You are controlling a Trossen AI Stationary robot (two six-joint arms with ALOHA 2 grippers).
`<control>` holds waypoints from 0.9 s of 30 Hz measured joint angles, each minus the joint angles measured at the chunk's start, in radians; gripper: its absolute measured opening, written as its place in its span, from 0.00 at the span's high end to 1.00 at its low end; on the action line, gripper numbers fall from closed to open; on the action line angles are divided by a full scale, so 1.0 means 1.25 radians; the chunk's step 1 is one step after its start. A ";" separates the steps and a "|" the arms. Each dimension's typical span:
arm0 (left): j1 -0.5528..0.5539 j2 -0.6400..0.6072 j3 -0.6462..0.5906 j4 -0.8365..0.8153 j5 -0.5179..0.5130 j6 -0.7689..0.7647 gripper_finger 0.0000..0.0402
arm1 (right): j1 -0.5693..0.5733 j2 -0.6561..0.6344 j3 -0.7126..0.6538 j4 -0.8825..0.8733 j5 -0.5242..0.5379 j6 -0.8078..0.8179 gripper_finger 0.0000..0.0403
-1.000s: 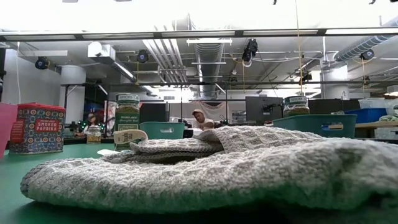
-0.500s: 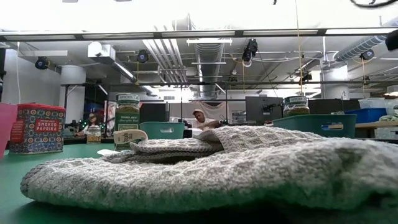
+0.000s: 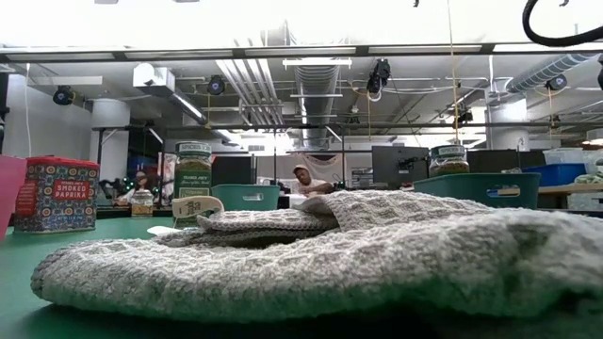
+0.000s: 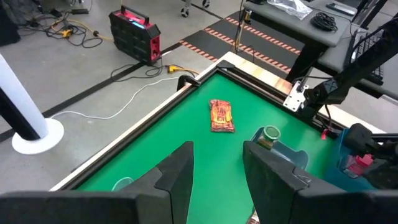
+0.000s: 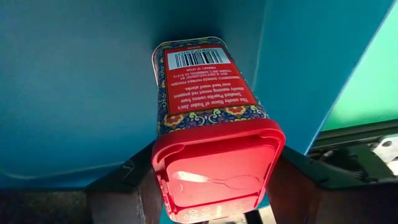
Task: Sort spices by type
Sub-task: Put the right red spice can into the dark blue bin, then put the bottom orange spice pack into the pink bin
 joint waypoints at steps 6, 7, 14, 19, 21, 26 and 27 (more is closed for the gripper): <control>0.000 -0.002 0.000 0.000 0.000 0.010 0.69 | 0.000 -0.004 0.000 0.031 0.001 0.019 0.47; 0.000 -0.002 0.000 0.000 0.000 0.016 0.69 | 0.000 -0.004 0.000 0.031 0.001 0.020 0.42; 0.000 -0.002 0.000 0.007 -0.001 0.050 0.69 | 0.000 -0.016 0.040 -0.047 -0.041 0.075 0.12; 0.000 -0.002 0.000 0.007 0.000 0.078 0.69 | 0.002 -0.023 0.122 -0.130 -0.070 0.082 0.11; 0.000 -0.002 0.001 0.005 0.013 0.093 0.69 | 0.002 -0.027 0.173 -0.160 -0.081 0.090 0.10; 0.000 0.001 0.094 -0.066 0.163 0.108 0.69 | -0.008 -0.046 0.314 -0.168 -0.111 0.181 0.10; 0.000 0.004 0.120 -0.089 0.189 0.110 0.69 | -0.016 -0.051 0.341 -0.167 -0.111 0.203 0.10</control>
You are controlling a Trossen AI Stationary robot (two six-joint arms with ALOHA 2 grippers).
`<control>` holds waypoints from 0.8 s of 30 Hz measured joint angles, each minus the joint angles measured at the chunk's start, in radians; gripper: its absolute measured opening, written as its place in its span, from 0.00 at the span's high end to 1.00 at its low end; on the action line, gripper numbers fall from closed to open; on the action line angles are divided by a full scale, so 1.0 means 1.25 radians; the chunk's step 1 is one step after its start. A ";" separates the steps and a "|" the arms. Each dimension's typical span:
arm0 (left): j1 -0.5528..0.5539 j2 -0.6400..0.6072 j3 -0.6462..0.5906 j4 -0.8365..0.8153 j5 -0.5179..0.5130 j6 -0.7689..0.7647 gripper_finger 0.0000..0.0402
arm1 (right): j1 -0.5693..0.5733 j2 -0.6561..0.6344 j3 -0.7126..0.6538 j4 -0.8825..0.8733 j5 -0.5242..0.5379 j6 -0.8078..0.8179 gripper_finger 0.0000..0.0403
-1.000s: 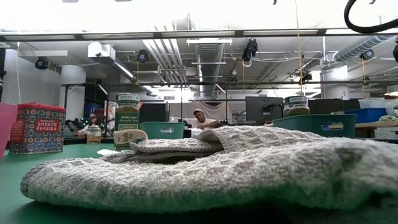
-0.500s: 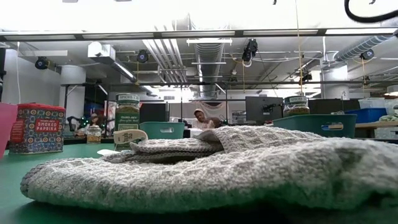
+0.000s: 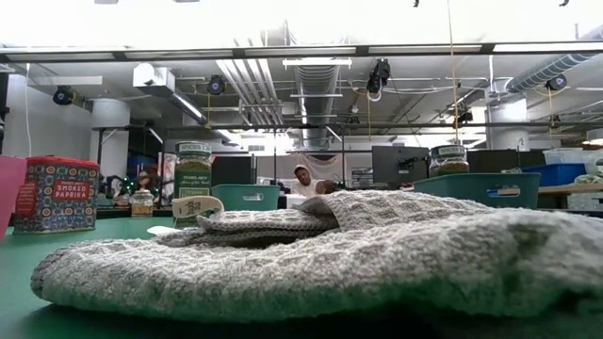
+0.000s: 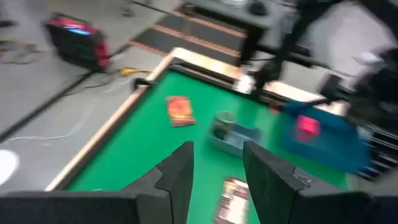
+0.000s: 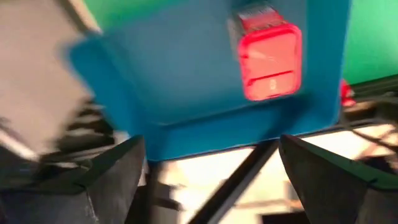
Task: Sort spices by type
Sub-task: Put the bottom orange spice pack into the pink bin
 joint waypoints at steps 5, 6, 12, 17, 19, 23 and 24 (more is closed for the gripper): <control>0.001 0.031 0.094 -0.062 0.017 0.042 0.69 | -0.080 -0.040 0.076 0.001 0.134 0.128 0.10; 0.001 0.037 0.105 -0.069 0.019 0.062 0.69 | -0.102 -0.048 0.080 0.001 0.188 0.132 0.10; 0.001 0.087 0.136 -0.113 0.023 0.081 0.69 | -0.315 -0.091 0.082 0.034 0.431 0.067 0.10; 0.014 0.136 0.160 -0.204 0.045 0.035 0.69 | -0.479 -0.111 0.081 0.165 0.606 -0.097 0.10; 0.029 0.152 0.168 -0.242 0.043 0.017 0.69 | -0.545 -0.113 0.081 0.211 0.651 -0.179 0.10; 0.054 0.172 0.174 -0.310 0.024 -0.026 0.69 | -0.694 -0.122 0.082 0.283 0.606 -0.352 0.10; 0.059 0.174 0.174 -0.330 0.025 -0.038 0.69 | -0.733 -0.126 0.083 0.304 0.569 -0.387 0.10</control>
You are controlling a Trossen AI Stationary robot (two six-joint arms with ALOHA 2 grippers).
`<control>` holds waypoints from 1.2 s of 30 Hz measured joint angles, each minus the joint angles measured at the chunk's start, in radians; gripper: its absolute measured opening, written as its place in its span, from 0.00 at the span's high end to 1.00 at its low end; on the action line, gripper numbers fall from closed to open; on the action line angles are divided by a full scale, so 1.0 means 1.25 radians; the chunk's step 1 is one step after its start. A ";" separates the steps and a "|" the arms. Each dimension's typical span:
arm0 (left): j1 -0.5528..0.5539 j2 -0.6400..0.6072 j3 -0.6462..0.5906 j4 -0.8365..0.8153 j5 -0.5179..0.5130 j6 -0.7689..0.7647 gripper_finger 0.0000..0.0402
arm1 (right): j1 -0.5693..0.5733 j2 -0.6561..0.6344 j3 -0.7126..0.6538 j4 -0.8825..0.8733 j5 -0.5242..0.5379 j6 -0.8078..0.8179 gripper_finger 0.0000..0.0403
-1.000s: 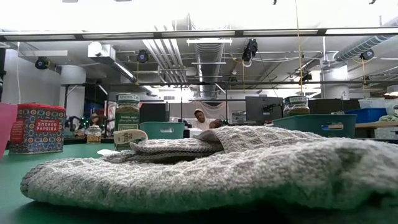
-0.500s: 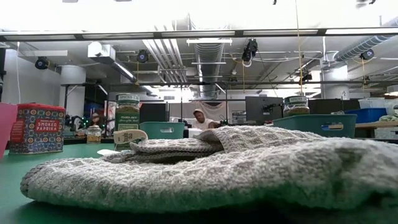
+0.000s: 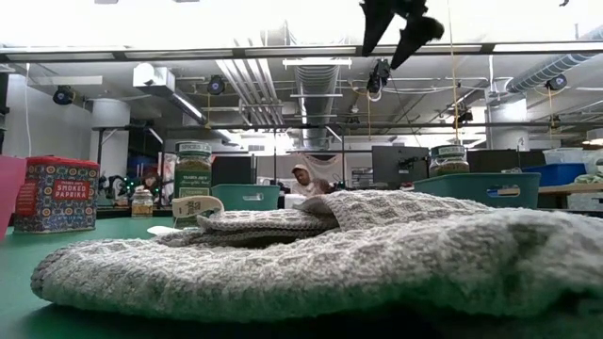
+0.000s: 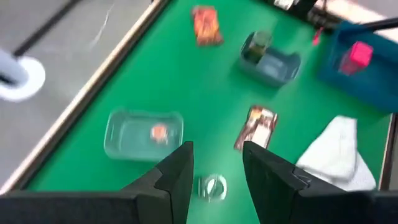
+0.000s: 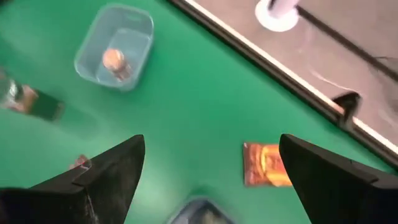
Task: Sort spices by type
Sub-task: Put the bottom orange spice pack into the pink bin
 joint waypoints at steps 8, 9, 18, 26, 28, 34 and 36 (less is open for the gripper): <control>0.022 -0.004 -0.016 -0.066 0.216 -0.163 0.69 | -0.259 0.004 -0.007 0.125 -0.248 -0.166 0.10; 0.018 -0.007 -0.015 -0.075 0.222 -0.193 0.69 | -0.280 0.006 -0.007 0.133 -0.248 -0.182 0.10; 0.000 -0.007 -0.022 -0.084 0.290 -0.498 0.69 | -0.470 0.036 0.000 0.139 -0.539 -0.240 0.10; -0.001 -0.004 -0.022 -0.084 0.255 -0.522 0.69 | -0.513 0.081 -0.004 0.164 -0.592 -0.352 0.10; -0.001 -0.002 -0.022 -0.084 0.185 -0.490 0.69 | -0.509 0.082 -0.004 0.164 -0.608 -0.352 0.10; 0.007 0.031 -0.036 -0.046 -0.147 -0.273 0.69 | -0.450 0.082 -0.008 0.231 -0.611 -0.440 0.10; 0.023 0.047 -0.039 0.004 -0.201 -0.219 0.69 | -0.427 0.080 -0.005 0.274 -0.611 -0.427 0.10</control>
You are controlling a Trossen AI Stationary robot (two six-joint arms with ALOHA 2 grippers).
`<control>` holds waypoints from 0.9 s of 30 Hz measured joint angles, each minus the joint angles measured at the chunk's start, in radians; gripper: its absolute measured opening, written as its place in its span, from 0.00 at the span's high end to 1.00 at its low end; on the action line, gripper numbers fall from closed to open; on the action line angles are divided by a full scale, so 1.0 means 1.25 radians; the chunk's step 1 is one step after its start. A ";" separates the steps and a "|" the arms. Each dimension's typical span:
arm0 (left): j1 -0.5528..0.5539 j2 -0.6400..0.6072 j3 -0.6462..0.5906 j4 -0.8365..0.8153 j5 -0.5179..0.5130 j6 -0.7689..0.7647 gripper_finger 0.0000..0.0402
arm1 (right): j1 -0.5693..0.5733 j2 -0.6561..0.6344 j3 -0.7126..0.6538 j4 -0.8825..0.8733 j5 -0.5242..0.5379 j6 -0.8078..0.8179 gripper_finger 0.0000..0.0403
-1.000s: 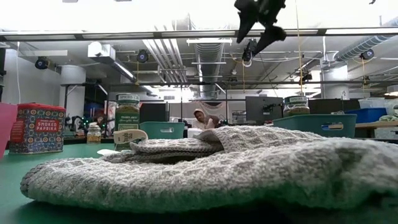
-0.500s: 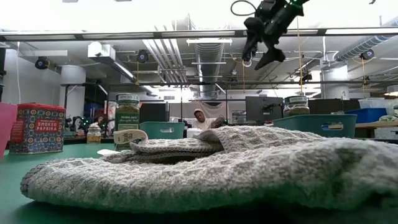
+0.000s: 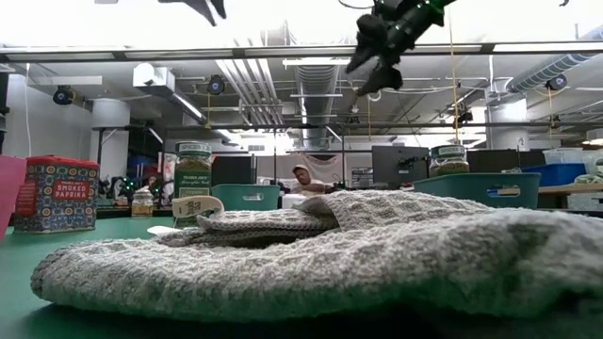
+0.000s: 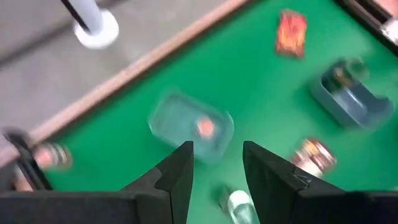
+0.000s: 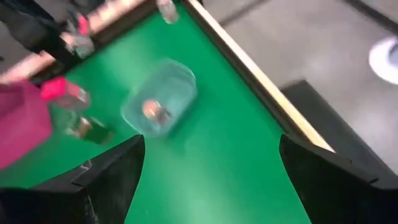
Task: Sort spices by type
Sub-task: Put the bottom orange spice pack into the pink bin
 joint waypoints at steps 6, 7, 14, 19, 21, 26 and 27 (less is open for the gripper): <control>0.105 0.049 0.008 0.163 0.390 0.154 0.69 | 0.053 -0.016 0.109 -0.144 0.001 0.043 0.10; 0.119 0.060 0.008 0.166 0.474 0.196 0.70 | 0.069 -0.021 0.125 -0.181 0.002 0.020 0.11; 0.179 0.087 0.008 0.157 0.459 0.419 0.76 | 0.225 -0.044 0.136 -0.261 0.006 0.030 0.22; 0.190 0.060 0.008 0.173 0.409 0.462 0.81 | 0.344 -0.041 0.122 -0.257 0.079 0.091 0.31; 0.191 0.048 0.008 0.207 0.366 0.502 0.81 | 0.391 -0.032 0.108 -0.258 0.171 0.096 0.34; 0.191 0.002 0.008 0.250 0.326 0.552 0.81 | 0.462 -0.011 0.099 -0.257 0.269 0.157 0.41; 0.191 -0.011 0.008 0.252 0.326 0.547 0.81 | 0.470 -0.006 0.099 -0.257 0.275 0.180 0.43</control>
